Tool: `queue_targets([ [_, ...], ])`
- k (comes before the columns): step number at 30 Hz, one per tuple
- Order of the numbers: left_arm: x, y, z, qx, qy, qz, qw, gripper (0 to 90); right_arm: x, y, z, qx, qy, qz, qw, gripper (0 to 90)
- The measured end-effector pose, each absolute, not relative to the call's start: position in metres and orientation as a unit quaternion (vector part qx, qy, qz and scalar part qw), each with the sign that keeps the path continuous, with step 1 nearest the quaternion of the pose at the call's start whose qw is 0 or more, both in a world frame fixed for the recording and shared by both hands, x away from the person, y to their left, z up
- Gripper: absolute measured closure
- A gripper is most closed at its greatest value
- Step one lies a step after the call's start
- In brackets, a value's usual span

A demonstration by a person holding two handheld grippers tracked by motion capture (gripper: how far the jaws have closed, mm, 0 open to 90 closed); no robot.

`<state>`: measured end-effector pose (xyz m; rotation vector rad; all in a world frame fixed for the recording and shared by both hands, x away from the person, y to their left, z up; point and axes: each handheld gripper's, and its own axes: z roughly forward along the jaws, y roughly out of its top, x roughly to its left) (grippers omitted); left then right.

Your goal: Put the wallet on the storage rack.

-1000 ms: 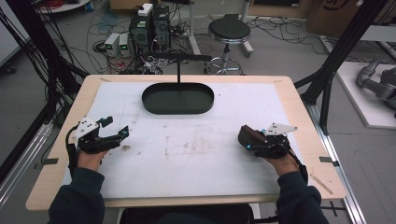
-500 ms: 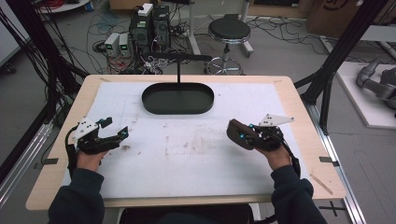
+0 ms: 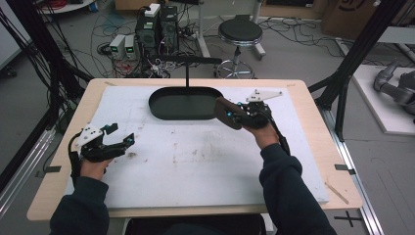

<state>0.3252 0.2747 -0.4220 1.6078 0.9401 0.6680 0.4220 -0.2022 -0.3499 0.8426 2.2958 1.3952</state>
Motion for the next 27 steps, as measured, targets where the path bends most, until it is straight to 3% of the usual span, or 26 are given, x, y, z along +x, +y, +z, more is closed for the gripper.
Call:
queue_targets([
  [13,0.327,0.277,-0.423,0.678,0.398,0.279,0.552,21.2,0.499,-0.126,-0.367,0.319,0.818,0.452,0.160,63.5],
  [27,0.325,0.278,-0.424,0.674,0.399,0.272,0.559,21.2,0.529,-0.058,-0.398,0.335,0.815,0.450,0.148,63.4],
])
